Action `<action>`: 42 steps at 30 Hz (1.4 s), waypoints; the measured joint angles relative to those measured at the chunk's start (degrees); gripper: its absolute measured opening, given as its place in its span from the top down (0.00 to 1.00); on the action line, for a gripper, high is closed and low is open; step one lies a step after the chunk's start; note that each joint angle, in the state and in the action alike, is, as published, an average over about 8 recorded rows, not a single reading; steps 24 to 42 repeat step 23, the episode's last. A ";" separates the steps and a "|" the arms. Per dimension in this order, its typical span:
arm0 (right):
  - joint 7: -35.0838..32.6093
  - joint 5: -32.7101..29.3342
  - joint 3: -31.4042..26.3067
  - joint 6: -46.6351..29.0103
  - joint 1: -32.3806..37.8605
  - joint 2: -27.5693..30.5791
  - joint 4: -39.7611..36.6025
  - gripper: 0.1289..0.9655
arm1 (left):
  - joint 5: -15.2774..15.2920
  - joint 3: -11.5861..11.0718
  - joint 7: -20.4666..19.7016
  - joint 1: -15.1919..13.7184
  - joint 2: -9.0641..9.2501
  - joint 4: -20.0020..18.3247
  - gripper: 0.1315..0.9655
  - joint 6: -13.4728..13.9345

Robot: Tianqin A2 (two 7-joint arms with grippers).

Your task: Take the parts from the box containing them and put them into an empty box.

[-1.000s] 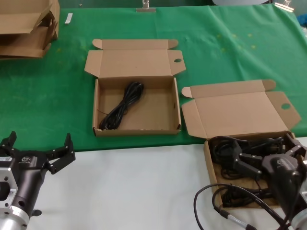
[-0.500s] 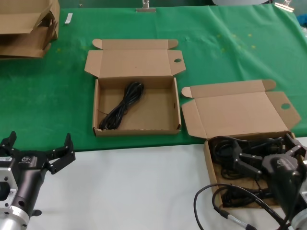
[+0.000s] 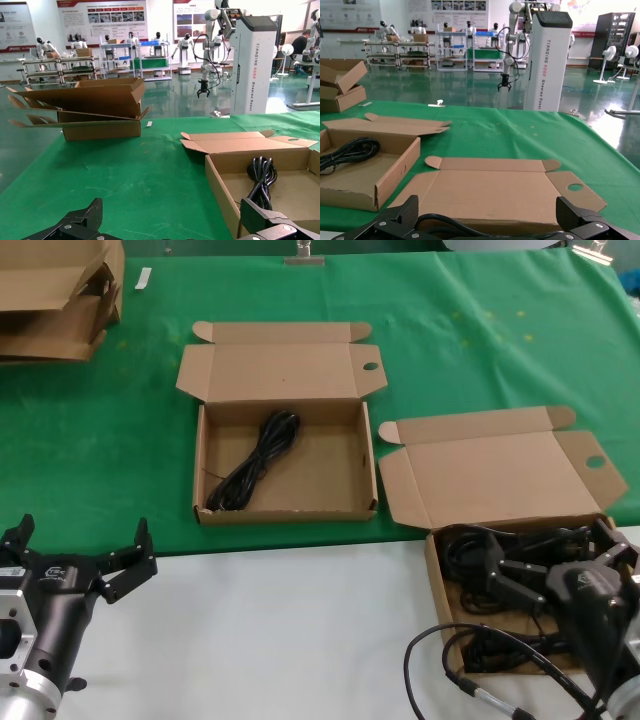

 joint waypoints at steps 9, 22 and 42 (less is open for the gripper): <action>0.00 0.00 0.00 0.00 0.00 0.00 0.00 0.00 | 0.00 0.00 0.00 0.00 0.00 0.00 0.00 0.00; 0.00 0.00 0.00 0.00 0.00 0.00 0.00 0.00 | 0.00 0.00 0.00 0.00 0.00 0.00 0.00 0.00; 0.00 0.00 0.00 0.00 0.00 0.00 0.00 0.00 | 0.00 0.00 0.00 0.00 0.00 0.00 0.00 0.00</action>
